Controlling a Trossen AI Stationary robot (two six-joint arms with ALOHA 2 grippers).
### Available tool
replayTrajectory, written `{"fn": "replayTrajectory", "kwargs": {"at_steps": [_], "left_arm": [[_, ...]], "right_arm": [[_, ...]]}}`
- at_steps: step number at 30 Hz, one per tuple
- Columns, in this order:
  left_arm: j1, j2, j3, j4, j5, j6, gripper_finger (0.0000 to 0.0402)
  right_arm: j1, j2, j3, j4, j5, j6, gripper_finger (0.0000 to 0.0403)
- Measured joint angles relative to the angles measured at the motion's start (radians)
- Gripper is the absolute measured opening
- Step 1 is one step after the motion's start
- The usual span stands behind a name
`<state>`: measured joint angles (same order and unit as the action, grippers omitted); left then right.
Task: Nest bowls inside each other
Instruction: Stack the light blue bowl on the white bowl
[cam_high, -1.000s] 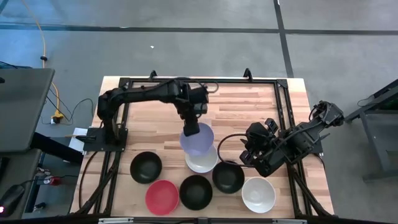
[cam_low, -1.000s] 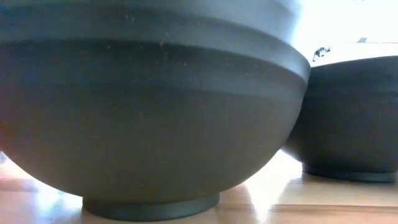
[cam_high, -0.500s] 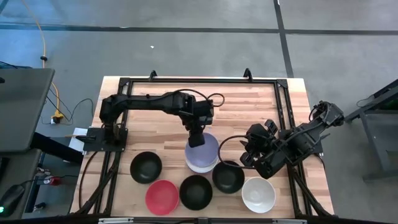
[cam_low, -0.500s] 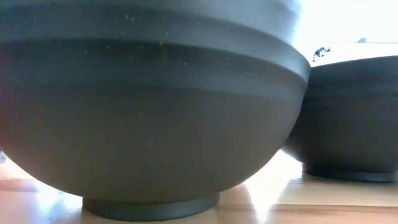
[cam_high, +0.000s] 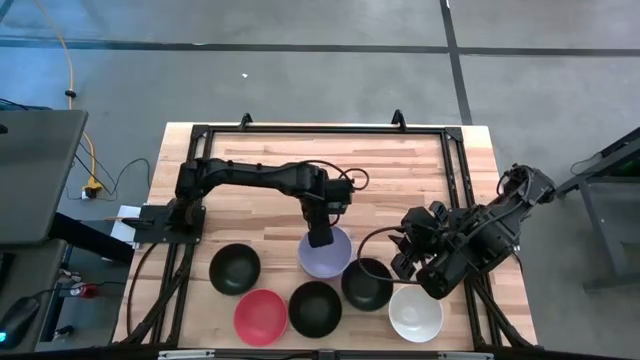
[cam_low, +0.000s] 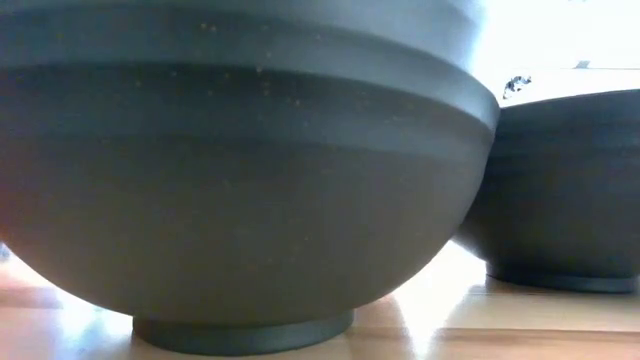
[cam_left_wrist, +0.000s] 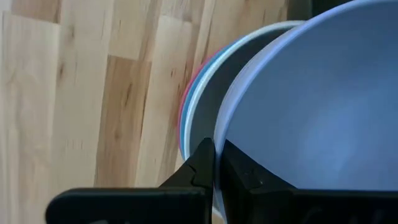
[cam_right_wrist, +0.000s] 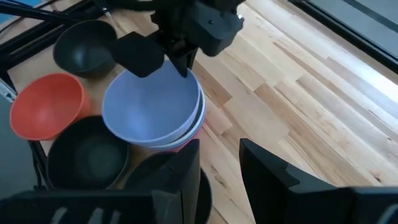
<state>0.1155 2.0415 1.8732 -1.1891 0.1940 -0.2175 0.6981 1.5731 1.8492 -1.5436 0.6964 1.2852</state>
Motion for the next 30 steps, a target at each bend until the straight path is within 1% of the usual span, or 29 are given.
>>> {"fn": "replayTrajectory", "kwargs": {"at_steps": [2, 5, 15, 17, 20, 30], "left_arm": [[-0.001, 0.004, 0.003, 0.006, -0.012, 0.000, 0.0000], [-0.001, 0.013, 0.000, -0.042, -0.053, 0.004, 0.0000], [-0.005, 0.025, 0.001, -0.037, -0.065, 0.009, 0.0001], [-0.005, 0.025, 0.001, -0.037, -0.068, 0.008, 0.0007], [-0.007, 0.025, 0.001, -0.035, -0.067, 0.009, 0.0031], [-0.007, 0.016, 0.001, -0.033, -0.048, 0.034, 0.0140]], "right_arm": [[0.006, 0.004, 0.000, 0.000, 0.000, 0.001, 0.0105], [0.012, 0.014, 0.000, 0.001, 0.002, 0.001, 0.0105], [0.016, 0.039, 0.000, 0.011, -0.020, 0.006, 0.0105], [0.018, 0.039, 0.000, 0.014, -0.019, 0.021, 0.0105], [0.028, 0.039, 0.000, 0.016, -0.019, 0.028, 0.0105], [0.031, 0.052, 0.000, 0.042, -0.019, 0.027, 0.0105]]}}
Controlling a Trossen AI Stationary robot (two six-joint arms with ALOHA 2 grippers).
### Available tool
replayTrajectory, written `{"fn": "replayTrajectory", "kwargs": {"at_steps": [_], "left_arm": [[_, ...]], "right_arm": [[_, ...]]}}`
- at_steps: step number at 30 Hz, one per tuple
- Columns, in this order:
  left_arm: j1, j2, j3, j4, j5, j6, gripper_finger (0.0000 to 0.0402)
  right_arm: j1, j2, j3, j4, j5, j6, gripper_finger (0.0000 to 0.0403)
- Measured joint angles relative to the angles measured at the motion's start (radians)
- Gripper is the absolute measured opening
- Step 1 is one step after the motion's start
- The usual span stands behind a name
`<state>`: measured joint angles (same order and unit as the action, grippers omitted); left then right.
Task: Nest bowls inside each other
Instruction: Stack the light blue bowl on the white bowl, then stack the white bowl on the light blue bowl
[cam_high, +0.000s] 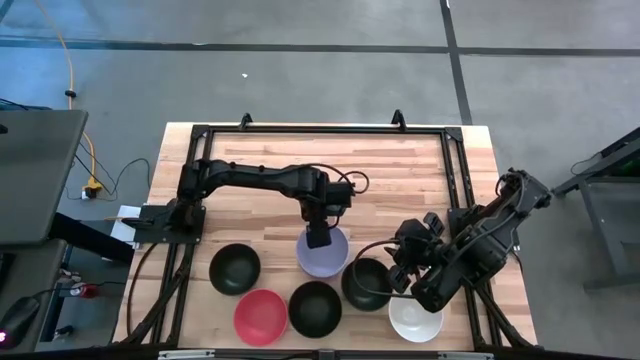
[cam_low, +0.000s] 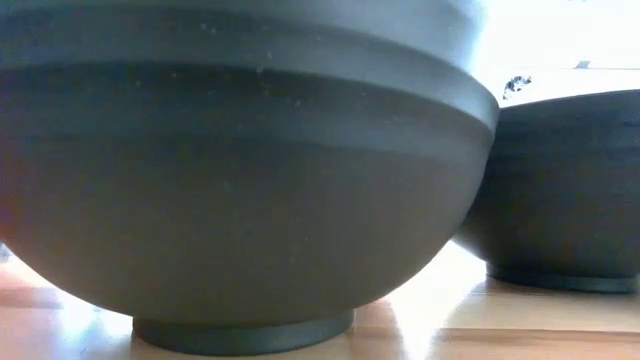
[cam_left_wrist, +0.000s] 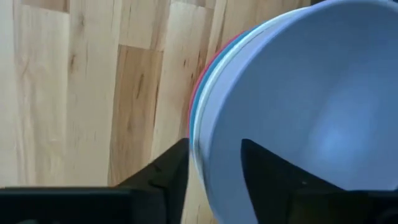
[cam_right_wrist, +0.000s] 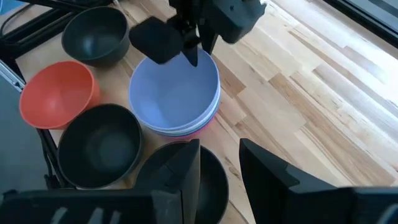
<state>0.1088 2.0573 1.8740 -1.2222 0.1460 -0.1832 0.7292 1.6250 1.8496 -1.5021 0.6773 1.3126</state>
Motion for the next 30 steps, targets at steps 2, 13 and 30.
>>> {"fn": "replayTrajectory", "kwargs": {"at_steps": [2, 13, 30], "left_arm": [[0.007, -0.016, 0.001, 0.000, 0.001, 0.012, 0.0158], [0.086, -0.112, 0.103, -0.059, 0.000, 0.109, 0.0195], [0.157, -0.553, 0.106, 0.080, 0.112, 0.213, 0.0191]], "right_arm": [[0.000, 0.003, 0.000, -0.001, -0.002, 0.009, 0.0105], [0.001, 0.043, 0.000, -0.067, -0.167, 0.190, 0.0105], [0.031, 0.202, 0.000, -0.069, -0.417, 0.573, 0.0105]]}}
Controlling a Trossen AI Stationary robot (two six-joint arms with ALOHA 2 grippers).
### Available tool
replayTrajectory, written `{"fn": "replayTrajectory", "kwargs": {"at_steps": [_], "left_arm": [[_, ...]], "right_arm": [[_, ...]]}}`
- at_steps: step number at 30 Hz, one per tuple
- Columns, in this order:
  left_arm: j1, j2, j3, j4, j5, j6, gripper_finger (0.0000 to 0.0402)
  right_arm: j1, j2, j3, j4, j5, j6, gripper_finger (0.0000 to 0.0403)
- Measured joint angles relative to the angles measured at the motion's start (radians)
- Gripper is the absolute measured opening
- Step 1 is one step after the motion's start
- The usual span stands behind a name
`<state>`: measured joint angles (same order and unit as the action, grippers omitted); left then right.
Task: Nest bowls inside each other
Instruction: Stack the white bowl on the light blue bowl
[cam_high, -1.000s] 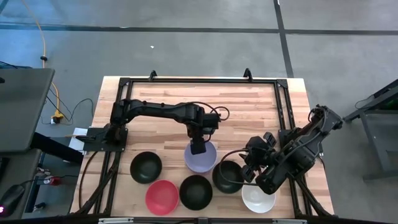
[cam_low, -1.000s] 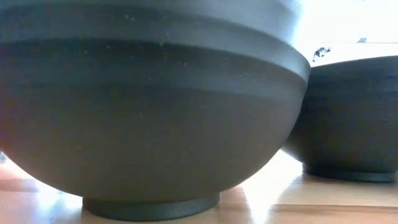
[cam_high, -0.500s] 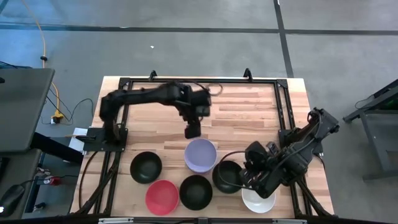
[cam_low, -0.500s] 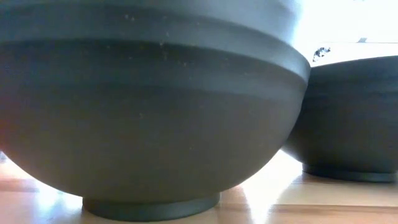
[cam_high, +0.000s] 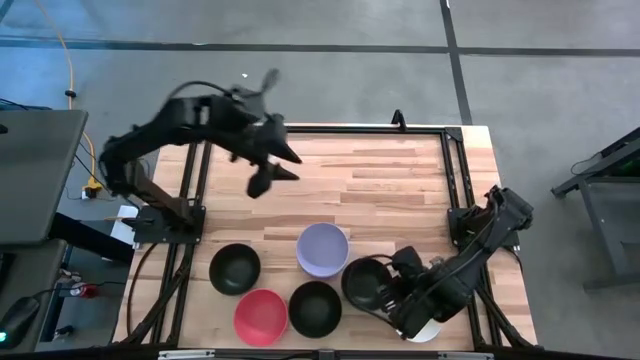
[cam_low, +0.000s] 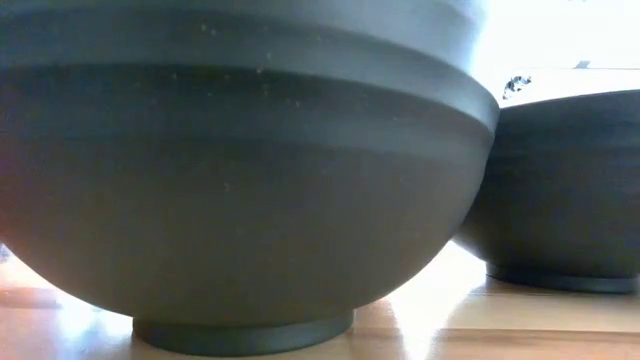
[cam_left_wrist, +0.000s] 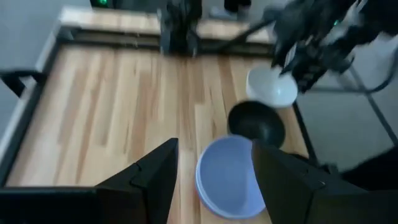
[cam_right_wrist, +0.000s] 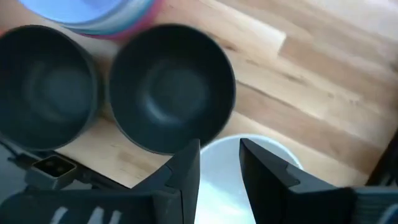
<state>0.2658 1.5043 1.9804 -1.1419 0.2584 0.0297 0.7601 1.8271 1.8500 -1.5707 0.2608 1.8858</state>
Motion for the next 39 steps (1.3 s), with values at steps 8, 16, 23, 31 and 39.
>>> {"fn": "replayTrajectory", "kwargs": {"at_steps": [8, 16, 23, 31, 39], "left_arm": [[0.001, -0.113, 0.000, 0.025, 0.001, -0.001, 0.0191], [-0.014, -0.160, 0.000, 0.008, 0.003, 0.009, 0.0191], [-0.014, -0.169, -0.001, -0.040, 0.004, 0.035, 0.0191], [-0.024, -0.169, -0.001, -0.080, 0.008, 0.001, 0.0191], [-0.100, -0.168, -0.001, -0.008, -0.004, -0.100, 0.0191]], "right_arm": [[-0.025, 0.089, 0.000, -0.001, -0.175, 0.050, 0.0105], [-0.058, 0.162, 0.000, 0.061, -0.199, 0.044, 0.0105], [-0.054, 0.192, 0.000, 0.060, -0.172, -0.050, 0.0105], [0.038, 0.180, 0.000, 0.112, -0.343, -0.054, 0.0105], [0.131, 0.181, 0.000, 0.248, -0.294, -0.015, 0.0105]]}}
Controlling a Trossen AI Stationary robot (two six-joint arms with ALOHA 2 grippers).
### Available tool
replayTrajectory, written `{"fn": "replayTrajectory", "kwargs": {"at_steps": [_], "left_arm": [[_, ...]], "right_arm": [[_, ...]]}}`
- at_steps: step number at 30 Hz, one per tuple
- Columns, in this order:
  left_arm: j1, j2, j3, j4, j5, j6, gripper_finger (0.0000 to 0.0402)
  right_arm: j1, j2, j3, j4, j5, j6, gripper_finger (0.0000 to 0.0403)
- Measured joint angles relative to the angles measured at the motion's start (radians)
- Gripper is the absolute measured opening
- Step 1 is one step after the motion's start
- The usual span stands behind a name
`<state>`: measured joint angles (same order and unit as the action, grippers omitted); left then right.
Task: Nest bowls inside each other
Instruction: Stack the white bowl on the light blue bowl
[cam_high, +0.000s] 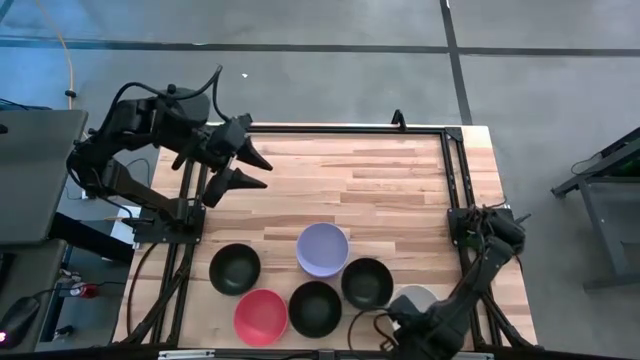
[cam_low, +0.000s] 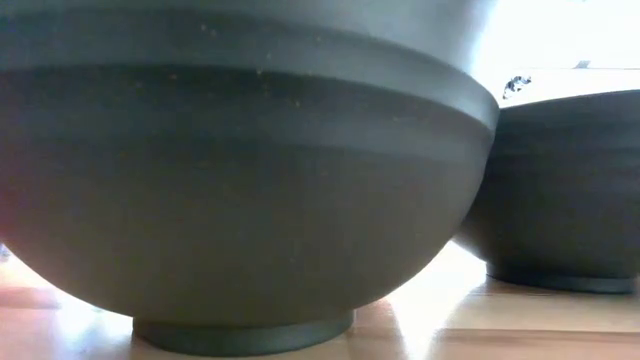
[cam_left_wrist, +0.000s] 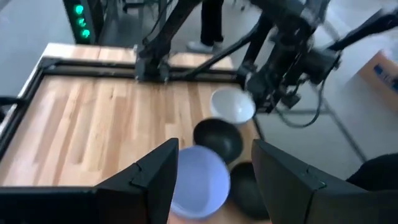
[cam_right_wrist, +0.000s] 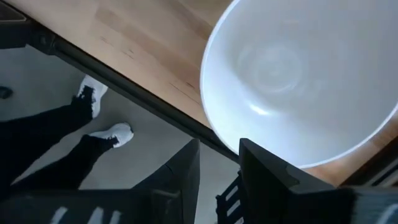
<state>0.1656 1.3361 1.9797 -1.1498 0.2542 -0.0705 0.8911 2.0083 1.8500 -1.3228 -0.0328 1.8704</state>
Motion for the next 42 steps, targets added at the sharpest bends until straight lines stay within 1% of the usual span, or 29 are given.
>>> {"fn": "replayTrajectory", "kwargs": {"at_steps": [6, 8, 13, 17, 20, 23, 30, 36, 42], "left_arm": [[-0.042, 0.000, 0.000, 0.100, -0.012, -0.075, 0.0191], [-0.059, 0.000, 0.000, 0.108, -0.025, -0.094, 0.0191], [-0.107, 0.001, 0.000, 0.105, -0.060, -0.122, 0.0191], [-0.141, 0.001, 0.000, 0.105, -0.062, -0.136, 0.0191], [-0.165, 0.001, 0.000, 0.105, -0.092, -0.141, 0.0191], [-0.185, 0.001, 0.000, 0.105, -0.117, -0.154, 0.0191], [-0.214, 0.001, 0.000, 0.105, -0.135, -0.163, 0.0191], [-0.237, 0.001, 0.000, 0.105, -0.170, -0.163, 0.0191], [-0.248, 0.001, 0.000, 0.105, -0.177, -0.163, 0.0191]], "right_arm": [[0.033, 0.002, 0.000, -0.008, 0.031, 0.018, 0.0105], [0.036, 0.004, 0.000, 0.001, 0.053, 0.012, 0.0105], [0.040, 0.025, 0.000, 0.028, 0.067, -0.025, 0.0105], [0.040, 0.055, 0.000, 0.067, 0.057, -0.069, 0.0105], [0.040, 0.072, 0.000, 0.087, 0.041, -0.091, 0.0105], [0.040, 0.081, 0.000, 0.078, 0.023, -0.096, 0.0105], [0.040, 0.081, 0.000, 0.005, 0.017, -0.104, 0.0105], [0.039, 0.081, 0.000, 0.013, 0.022, -0.132, 0.0105], [0.032, 0.081, 0.000, 0.045, 0.029, -0.168, 0.0105]]}}
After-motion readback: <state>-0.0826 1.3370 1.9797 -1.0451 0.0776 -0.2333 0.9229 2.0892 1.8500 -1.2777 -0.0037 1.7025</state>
